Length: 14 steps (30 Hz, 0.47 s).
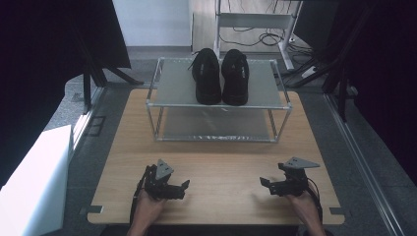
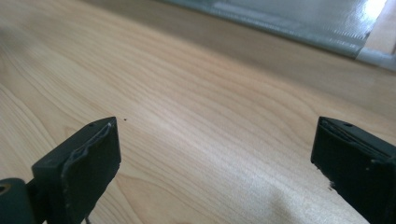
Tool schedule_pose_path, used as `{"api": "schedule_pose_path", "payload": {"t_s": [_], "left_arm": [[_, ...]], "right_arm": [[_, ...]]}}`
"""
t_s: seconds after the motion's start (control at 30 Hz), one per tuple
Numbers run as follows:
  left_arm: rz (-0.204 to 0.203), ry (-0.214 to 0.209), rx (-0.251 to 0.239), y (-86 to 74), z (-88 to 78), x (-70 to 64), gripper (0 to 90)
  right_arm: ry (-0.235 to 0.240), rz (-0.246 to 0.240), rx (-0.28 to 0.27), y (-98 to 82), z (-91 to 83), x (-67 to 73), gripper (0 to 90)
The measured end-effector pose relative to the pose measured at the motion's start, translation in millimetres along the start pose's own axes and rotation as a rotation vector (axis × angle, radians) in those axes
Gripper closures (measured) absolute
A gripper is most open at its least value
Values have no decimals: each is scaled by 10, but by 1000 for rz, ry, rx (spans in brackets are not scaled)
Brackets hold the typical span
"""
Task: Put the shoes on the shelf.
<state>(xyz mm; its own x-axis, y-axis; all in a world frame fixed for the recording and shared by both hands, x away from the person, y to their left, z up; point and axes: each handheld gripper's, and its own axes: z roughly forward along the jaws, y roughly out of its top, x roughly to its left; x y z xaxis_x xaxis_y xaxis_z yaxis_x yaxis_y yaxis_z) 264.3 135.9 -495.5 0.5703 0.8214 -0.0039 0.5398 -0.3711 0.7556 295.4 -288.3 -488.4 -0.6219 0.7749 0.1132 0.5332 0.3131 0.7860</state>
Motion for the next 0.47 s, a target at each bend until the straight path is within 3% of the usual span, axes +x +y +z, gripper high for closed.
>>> {"api": "schedule_pose_path", "payload": {"t_s": [0.23,0.33,0.47], "left_arm": [[48,31,93,-60,141,-75,0],[60,42,111,-74,175,-95,0],[63,52,124,-78,196,-102,0]], "right_arm": [[-14,-64,86,-107,156,40,0],[-19,-100,131,-133,217,83,0],[-22,-110,155,-149,243,89,0]]}}
